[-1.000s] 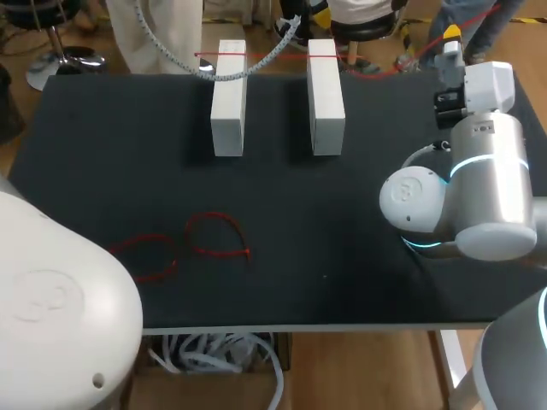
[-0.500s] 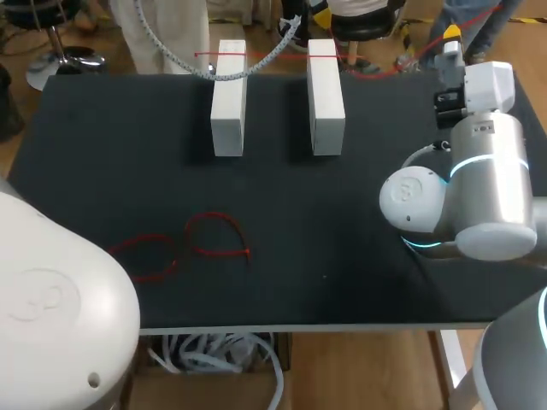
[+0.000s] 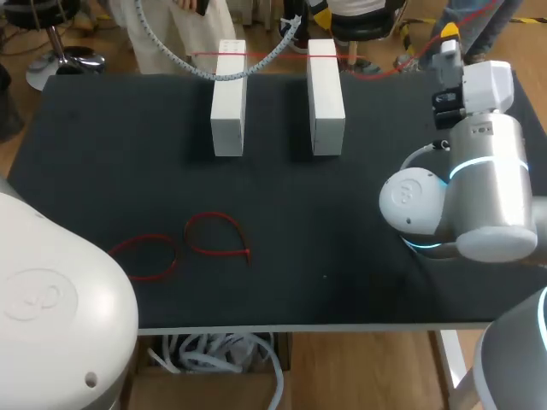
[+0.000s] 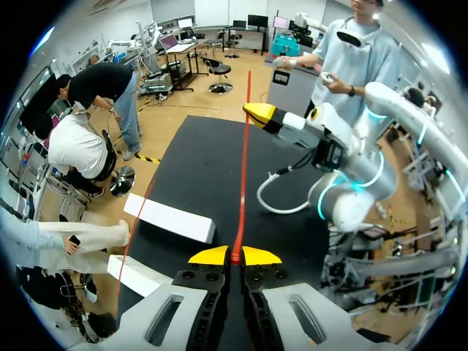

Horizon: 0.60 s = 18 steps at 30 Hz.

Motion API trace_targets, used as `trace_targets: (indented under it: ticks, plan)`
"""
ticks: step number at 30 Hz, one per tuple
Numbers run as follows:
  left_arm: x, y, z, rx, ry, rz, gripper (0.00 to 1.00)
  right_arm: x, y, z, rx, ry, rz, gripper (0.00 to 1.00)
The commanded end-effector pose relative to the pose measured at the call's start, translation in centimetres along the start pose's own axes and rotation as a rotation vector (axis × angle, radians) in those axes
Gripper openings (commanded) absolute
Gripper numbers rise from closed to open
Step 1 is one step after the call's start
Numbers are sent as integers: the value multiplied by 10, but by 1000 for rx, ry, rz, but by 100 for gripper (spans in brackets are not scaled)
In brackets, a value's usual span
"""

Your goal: Grab the tape and strap the tape.

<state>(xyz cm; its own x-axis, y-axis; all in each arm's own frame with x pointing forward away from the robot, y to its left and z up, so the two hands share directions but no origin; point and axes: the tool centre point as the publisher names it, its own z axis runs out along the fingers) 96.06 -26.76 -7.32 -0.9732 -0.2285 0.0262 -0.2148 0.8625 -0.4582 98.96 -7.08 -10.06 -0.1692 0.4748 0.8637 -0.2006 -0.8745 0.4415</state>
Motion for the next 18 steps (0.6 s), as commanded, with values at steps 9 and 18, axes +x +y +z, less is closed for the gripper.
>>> trace_targets:
  ticks: [9, 18]
  plan:
    - [0, -1, 0, -5, -1, -1, 0, 19, -1, -16, -4, 186, -307, 0]
    - [0, -1, 0, -5, -1, -1, 0, 23, -3, -21, -35, 185, -543, 0]
